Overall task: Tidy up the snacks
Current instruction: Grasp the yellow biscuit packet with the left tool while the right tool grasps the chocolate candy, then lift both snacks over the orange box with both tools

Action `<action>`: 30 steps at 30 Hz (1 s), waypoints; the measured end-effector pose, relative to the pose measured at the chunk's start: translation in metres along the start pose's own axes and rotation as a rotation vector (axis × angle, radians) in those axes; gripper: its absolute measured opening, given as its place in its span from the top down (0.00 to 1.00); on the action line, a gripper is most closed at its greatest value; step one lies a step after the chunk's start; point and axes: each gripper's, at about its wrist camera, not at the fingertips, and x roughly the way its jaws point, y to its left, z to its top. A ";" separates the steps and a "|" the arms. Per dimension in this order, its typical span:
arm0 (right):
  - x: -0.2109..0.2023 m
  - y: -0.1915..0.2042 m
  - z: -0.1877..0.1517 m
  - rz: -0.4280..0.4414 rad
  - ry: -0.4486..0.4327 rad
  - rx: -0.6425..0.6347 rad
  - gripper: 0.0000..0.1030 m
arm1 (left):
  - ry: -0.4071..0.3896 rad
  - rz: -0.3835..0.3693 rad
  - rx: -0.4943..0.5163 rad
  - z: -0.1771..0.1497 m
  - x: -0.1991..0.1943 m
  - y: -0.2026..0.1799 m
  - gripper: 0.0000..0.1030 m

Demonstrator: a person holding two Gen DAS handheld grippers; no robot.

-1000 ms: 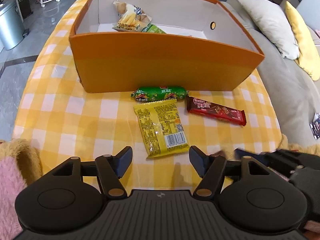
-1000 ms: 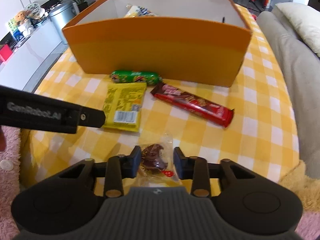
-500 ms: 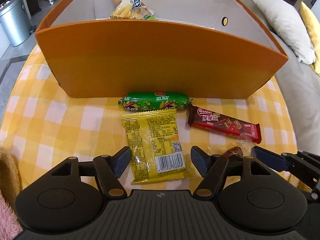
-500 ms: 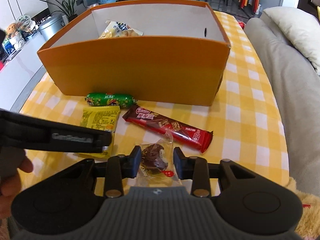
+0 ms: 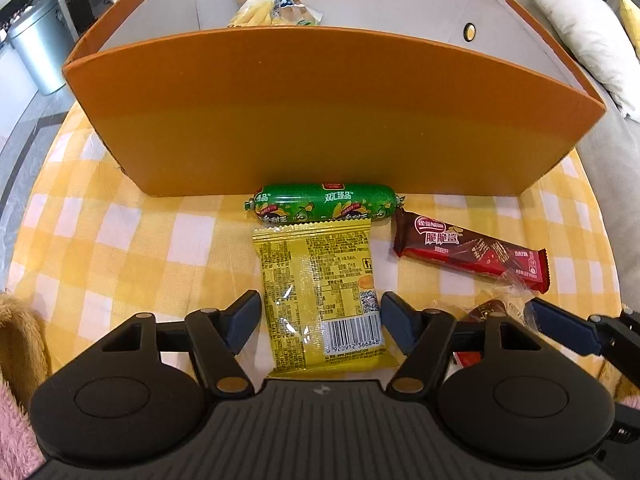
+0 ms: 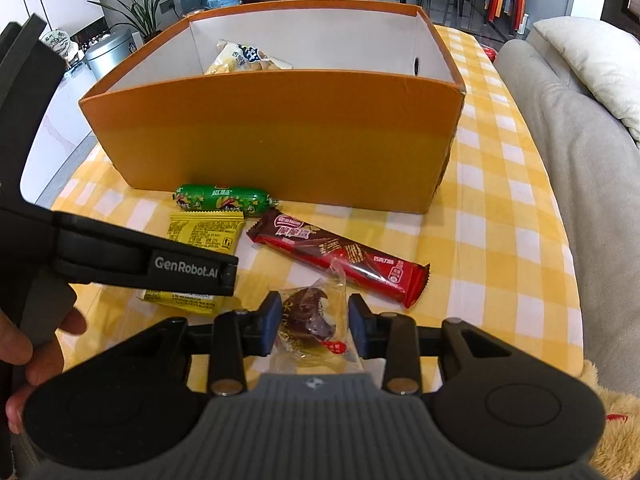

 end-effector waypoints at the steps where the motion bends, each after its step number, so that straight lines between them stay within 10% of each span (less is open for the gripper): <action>1: 0.000 0.000 0.000 0.000 0.000 -0.001 0.67 | -0.001 0.012 0.010 0.000 0.000 -0.002 0.36; 18: -0.013 0.006 -0.001 0.001 0.007 -0.016 0.67 | -0.013 -0.055 0.051 -0.016 -0.043 0.021 0.43; 30: -0.060 0.016 0.001 0.005 -0.078 -0.027 0.67 | -0.170 -0.141 0.059 -0.008 -0.113 0.030 0.43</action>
